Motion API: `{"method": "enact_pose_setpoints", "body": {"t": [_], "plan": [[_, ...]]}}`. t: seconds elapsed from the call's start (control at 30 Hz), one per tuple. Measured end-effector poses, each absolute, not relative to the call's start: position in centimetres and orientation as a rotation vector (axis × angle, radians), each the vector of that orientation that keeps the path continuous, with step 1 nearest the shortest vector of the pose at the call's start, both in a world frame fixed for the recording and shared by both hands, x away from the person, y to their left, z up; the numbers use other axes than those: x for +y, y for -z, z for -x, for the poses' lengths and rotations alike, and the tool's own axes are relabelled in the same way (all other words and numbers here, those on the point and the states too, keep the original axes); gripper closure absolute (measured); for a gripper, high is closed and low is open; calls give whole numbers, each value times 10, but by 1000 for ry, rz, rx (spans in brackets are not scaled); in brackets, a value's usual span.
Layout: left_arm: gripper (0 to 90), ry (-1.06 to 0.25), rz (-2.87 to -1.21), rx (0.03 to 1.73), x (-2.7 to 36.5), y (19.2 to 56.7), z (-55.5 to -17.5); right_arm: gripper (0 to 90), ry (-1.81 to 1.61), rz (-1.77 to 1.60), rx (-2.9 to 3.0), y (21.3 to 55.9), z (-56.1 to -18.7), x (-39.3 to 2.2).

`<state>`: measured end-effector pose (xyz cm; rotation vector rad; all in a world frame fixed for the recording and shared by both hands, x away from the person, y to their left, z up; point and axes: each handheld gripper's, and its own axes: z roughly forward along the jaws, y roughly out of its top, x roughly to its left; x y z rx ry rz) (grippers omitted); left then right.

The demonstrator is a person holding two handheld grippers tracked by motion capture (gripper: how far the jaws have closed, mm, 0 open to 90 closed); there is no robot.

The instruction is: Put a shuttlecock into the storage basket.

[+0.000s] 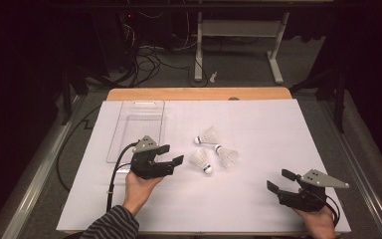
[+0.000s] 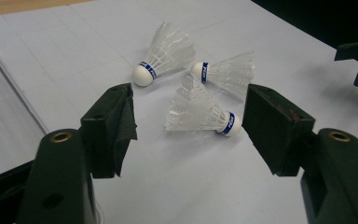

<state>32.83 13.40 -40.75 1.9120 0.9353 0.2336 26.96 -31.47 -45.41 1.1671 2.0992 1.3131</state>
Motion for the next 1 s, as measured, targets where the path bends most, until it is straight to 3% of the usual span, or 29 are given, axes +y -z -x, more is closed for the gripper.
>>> {"method": "enact_pose_setpoints", "body": {"t": [1.0], "plan": [[411,-204,-2128,966,90,395,-357,276,-1299,-1159,2122,455,-270,-314]]}}
